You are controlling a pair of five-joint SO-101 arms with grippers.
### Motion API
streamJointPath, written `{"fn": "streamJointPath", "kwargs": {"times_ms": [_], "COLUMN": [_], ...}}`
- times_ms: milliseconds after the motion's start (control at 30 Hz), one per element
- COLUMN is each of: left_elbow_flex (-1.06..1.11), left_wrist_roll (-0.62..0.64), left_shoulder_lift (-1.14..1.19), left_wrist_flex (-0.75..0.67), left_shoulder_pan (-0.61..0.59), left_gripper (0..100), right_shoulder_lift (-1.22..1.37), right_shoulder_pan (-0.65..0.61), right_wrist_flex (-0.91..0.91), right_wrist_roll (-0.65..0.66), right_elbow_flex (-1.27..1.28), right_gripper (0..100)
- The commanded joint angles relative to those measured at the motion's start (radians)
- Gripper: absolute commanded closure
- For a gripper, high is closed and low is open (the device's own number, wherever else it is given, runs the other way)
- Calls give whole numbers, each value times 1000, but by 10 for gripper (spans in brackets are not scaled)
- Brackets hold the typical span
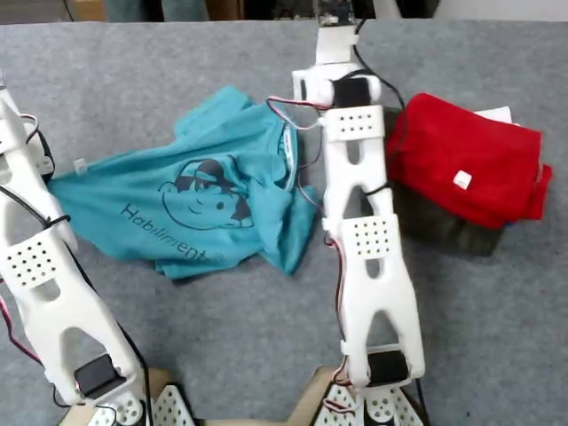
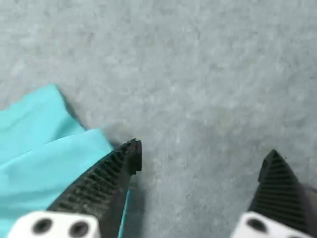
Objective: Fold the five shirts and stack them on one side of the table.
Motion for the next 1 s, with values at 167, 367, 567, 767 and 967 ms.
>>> {"fn": "streamJointPath", "kwargs": {"times_ms": [167,367,567,767,967], "left_elbow_flex": [-8,-73,-77,-77,-114], "left_wrist_roll": [11,8,5,3,-160], "left_shoulder_lift": [110,120,118,112,97], "left_wrist_flex": [-98,-91,-98,-98,-48], "left_shoulder_pan": [-7,-33,-54,-56,-54], "left_gripper": [971,971,971,971,971], "right_shoulder_lift": [-35,105,81,7,-318], "right_shoulder_pan": [-224,-218,-143,-153,-147], "right_wrist_flex": [331,382,379,381,381], "right_wrist_roll": [89,97,100,98,123], "right_elbow_flex": [-30,30,7,143,708], "right_gripper": [624,802,952,986,985]}}
